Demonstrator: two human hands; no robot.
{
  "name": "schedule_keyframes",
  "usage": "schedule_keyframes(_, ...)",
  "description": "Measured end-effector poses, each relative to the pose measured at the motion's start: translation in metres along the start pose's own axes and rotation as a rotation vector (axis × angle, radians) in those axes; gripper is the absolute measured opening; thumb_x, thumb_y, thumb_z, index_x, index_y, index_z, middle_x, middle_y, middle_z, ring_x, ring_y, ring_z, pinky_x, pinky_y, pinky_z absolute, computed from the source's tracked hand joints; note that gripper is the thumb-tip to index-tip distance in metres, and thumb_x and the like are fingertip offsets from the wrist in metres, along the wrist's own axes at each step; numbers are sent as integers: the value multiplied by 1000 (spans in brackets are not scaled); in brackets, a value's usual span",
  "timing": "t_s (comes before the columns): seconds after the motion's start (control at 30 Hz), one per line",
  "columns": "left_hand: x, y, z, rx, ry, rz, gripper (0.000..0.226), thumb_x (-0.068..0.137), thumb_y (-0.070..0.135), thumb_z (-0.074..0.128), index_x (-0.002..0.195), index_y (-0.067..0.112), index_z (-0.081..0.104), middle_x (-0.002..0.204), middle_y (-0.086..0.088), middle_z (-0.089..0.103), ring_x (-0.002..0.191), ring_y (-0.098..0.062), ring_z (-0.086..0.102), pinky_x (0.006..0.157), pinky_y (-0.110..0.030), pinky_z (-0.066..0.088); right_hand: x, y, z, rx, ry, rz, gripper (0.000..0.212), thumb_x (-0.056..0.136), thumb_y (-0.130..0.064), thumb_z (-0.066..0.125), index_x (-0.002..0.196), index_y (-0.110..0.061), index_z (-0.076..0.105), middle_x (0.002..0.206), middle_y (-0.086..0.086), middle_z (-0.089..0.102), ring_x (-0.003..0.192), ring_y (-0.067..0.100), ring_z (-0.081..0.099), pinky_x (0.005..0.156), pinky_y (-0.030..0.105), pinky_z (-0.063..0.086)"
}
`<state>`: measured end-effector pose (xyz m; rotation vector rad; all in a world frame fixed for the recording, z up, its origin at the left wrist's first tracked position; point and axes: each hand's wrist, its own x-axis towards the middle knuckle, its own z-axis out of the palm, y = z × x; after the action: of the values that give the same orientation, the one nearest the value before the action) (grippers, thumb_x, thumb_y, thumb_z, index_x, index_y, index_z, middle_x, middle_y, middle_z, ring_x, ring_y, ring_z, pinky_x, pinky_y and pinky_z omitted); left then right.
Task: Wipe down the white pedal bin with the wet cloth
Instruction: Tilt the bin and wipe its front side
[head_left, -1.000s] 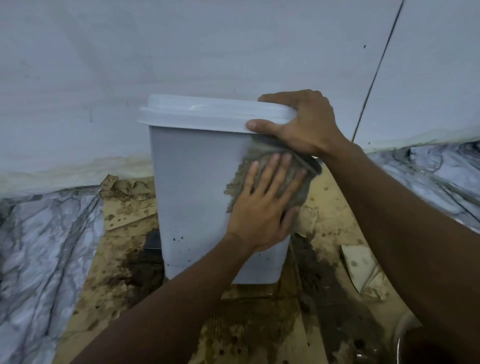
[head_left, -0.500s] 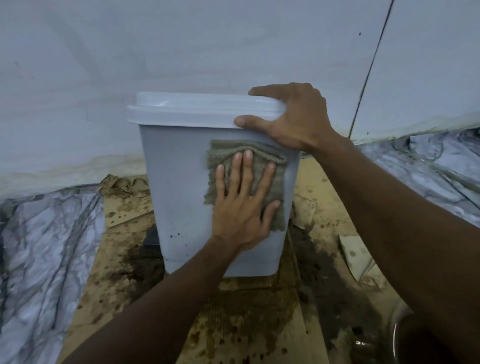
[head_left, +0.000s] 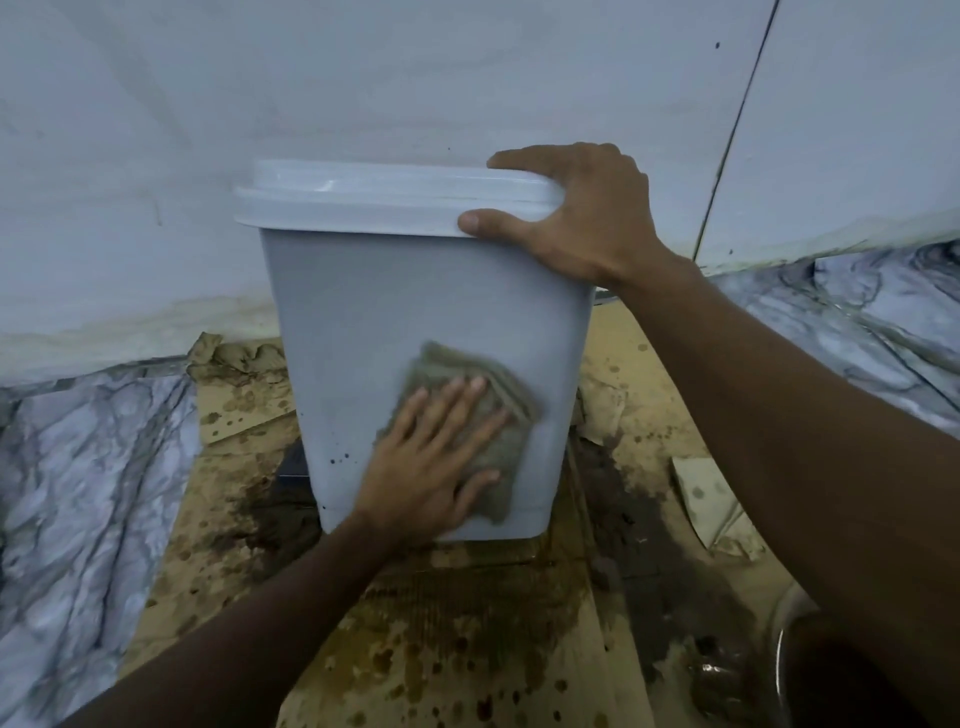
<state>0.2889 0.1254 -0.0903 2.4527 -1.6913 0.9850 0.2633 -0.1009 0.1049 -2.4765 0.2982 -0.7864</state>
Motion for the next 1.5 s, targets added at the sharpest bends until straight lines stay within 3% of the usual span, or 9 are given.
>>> schedule_keyframes(0.17, 85, 18, -27, -94, 126, -265, 69, 101, 52, 39, 158, 19, 18, 164, -17, -1, 152, -40, 2, 121, -59, -7, -3, -2, 0, 7, 25, -24, 78, 63, -93, 52, 117, -41, 72, 118, -17, 72, 110, 8, 65, 93, 34, 49)
schedule_keyframes(0.3, 76, 51, -10, -115, 73, -94, 65, 102, 48, 42, 159, 21, 23, 164, -13, 2, 155, -30, -4, 121, -57, -10, -4, 0, -3, 7, 23, -13, 74, 63, -92, 54, 116, -43, 71, 118, -17, 72, 110, 9, 64, 95, 37, 48)
schedule_keyframes(0.47, -9, 75, 23, -35, -223, 284, 68, 103, 44, 36, 160, 13, 15, 167, -10, -2, 154, -27, 0, 120, -47, -17, -5, -1, -3, -4, 20, -9, 65, 66, -87, 58, 113, -44, 71, 110, -17, 73, 107, 10, 64, 96, 39, 48)
schedule_keyframes(0.57, -25, 63, 26, -8, -231, 340, 72, 102, 47, 37, 161, 17, 9, 168, -8, -4, 154, -24, -8, 119, -44, -19, -5, -1, -3, 12, 15, -3, 64, 65, -87, 58, 112, -45, 71, 108, -19, 73, 105, 8, 64, 96, 37, 48)
schedule_keyframes(0.7, 20, 22, 1, -32, -64, 104, 67, 103, 50, 31, 159, 23, 8, 165, -6, -8, 152, -23, -21, 123, -44, -15, -4, -3, -4, 31, 13, 0, 67, 63, -89, 57, 112, -45, 71, 107, -19, 73, 105, 8, 64, 93, 35, 49)
schedule_keyframes(0.87, 52, -28, -26, -44, 193, -238, 68, 101, 49, 41, 158, 18, 19, 164, -12, 6, 155, -28, 2, 125, -48, 1, -5, -2, 0, 55, 38, -48, 69, 66, -89, 58, 112, -40, 74, 108, -15, 75, 103, 9, 67, 86, 36, 52)
schedule_keyframes(1.23, -68, -11, 21, 28, -122, 248, 66, 103, 50, 34, 159, 20, 14, 166, -8, -2, 154, -26, -10, 125, -44, -7, -3, 1, -1, 15, 59, -100, 70, 69, -86, 57, 113, -35, 74, 109, -6, 76, 105, 19, 67, 89, 50, 52)
schedule_keyframes(1.37, -15, -45, 1, -30, -42, -107, 70, 101, 58, 25, 157, 21, 5, 165, -8, -23, 153, -23, -17, 124, -43, -12, -2, 6, -4, 20, 53, -62, 71, 67, -84, 60, 115, -34, 73, 109, -4, 76, 107, 20, 67, 92, 49, 52)
schedule_keyframes(1.5, 23, -72, -16, -55, 131, -378, 72, 101, 52, 33, 158, 12, 16, 165, -21, 7, 153, -27, -6, 125, -49, 1, -1, 5, -5, 9, 48, -90, 69, 69, -84, 61, 114, -33, 74, 105, -2, 76, 102, 22, 68, 86, 49, 53)
